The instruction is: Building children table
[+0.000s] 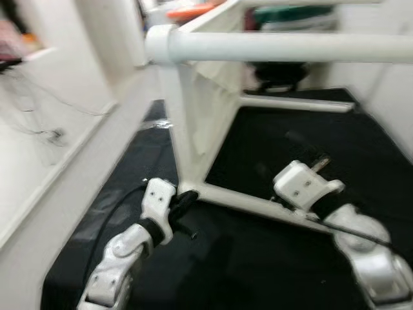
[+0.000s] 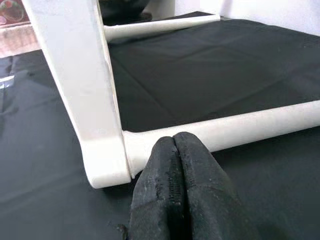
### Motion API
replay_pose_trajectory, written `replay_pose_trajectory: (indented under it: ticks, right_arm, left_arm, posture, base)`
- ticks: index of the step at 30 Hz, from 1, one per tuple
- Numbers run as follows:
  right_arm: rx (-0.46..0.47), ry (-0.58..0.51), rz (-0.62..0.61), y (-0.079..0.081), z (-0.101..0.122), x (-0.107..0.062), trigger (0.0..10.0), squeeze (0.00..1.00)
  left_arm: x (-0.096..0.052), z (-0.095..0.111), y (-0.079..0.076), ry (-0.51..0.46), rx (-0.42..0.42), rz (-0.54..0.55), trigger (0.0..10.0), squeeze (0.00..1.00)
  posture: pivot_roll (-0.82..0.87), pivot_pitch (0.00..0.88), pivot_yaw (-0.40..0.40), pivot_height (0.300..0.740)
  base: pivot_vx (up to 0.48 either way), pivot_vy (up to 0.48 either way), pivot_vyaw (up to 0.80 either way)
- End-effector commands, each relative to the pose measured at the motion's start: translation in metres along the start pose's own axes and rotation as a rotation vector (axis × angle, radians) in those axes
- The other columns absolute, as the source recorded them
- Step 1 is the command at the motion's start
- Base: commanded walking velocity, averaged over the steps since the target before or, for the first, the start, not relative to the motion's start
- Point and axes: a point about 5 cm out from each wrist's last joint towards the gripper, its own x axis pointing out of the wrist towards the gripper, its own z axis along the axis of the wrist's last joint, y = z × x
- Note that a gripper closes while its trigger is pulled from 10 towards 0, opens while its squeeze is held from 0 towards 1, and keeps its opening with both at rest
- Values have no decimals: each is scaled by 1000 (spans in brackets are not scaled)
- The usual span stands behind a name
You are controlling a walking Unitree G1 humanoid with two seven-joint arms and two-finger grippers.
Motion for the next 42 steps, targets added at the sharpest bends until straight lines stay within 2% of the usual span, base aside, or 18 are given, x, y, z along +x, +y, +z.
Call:
replay_pose_trajectory:
  ticks: [1, 6, 9, 11, 12, 13, 15, 16, 17, 22, 25, 29, 37, 39, 41, 42]
  right_arm:
    - [10, -7, 0, 2, 2, 0, 10000, 0]
    - [0, -133, 39, -5, 20, 0, 10000, 0]
    - [-149, -220, 63, -20, 32, -2, 10000, 0]
    - [-183, -234, 62, -25, 34, -2, 10000, 0]
    - [-256, -250, 49, -34, 38, -1, 10000, 0]
    - [-256, -250, 49, -34, 38, -1, 10000, 0]
    - [-398, -283, -21, -59, 48, 1, 10000, 0]
    - [-398, -283, -21, -59, 48, 1, 10000, 0]
    - [-452, -300, -67, -71, 54, 2, 10000, 0]
    - [-514, -318, -132, -84, 61, 1, 10000, 0]
    - [-595, -349, -230, -101, 74, -2, 10000, 0]
    - [-618, -370, -257, -105, 79, -4, 10000, 0]
    - [-628, -386, -244, -103, 78, -6, 10000, 0]
    - [-619, -390, -181, -97, 74, -5, 10000, 0]
    - [-619, -390, -181, -97, 74, -5, 10000, 0]
    - [-619, -387, -134, -91, 70, -5, 10000, 0]
  left_arm:
    - [-2, -1, 5, 17, 10, 16, 10000, 0]
    - [-2, 0, 5, 21, 10, 13, 10000, 0]
    - [-2, 0, 5, 25, 9, 14, 10000, 0]
    - [-2, 0, 6, 26, 9, 14, 10000, 0]
    - [-2, 0, 6, 28, 8, 14, 10000, 0]
    - [-2, 0, 6, 28, 8, 14, 10000, 0]
    - [-1, -1, 7, 32, 4, 14, 10000, 0]
    - [-1, -1, 7, 32, 4, 14, 10000, 0]
    - [-1, -1, 7, 35, 2, 15, 10000, 0]
    - [-1, -2, 8, 38, 1, 15, 10000, 0]
    - [-1, -3, 8, 43, -1, 17, 10000, 0]
    - [-1, -3, 9, 47, -4, 18, 10000, 0]
    - [0, -5, 10, 54, -7, 16, 10000, 0]
    - [0, -6, 10, 59, -8, 13, 10000, 0]
    - [0, -6, 10, 59, -8, 13, 10000, 0]
    - [0, -7, 10, 62, -9, 12, 10000, 0]
  posture:
    - [-101, 79, 99, 740]
    - [-101, 80, 110, 740]
    - [-100, 81, 117, 740]
    - [-101, 81, 119, 740]
    - [-106, 79, 124, 740]
    - [-106, 79, 124, 740]
    - [-104, 76, 131, 740]
    - [-104, 76, 131, 740]
    - [-102, 74, 133, 740]
    - [-101, 73, 133, 740]
    - [-103, 70, 136, 740]
    - [-106, 67, 139, 740]
    - [-107, 60, 146, 740]
    - [-109, 56, 149, 740]
    - [-109, 56, 149, 740]
    - [-112, 55, 154, 740]
  base:
    - [0, 0, 0]
    - [0, 0, 0]
    - [0, 0, 0]
    - [0, 0, 0]
    - [0, 0, 0]
    - [0, 0, 0]
    - [0, 0, 0]
    - [0, 0, 0]
    - [0, 0, 0]
    - [0, 0, 0]
    - [0, 0, 0]
    - [0, 0, 0]
    - [0, 0, 0]
    - [0, 0, 0]
    - [0, 0, 0]
    - [0, 0, 0]
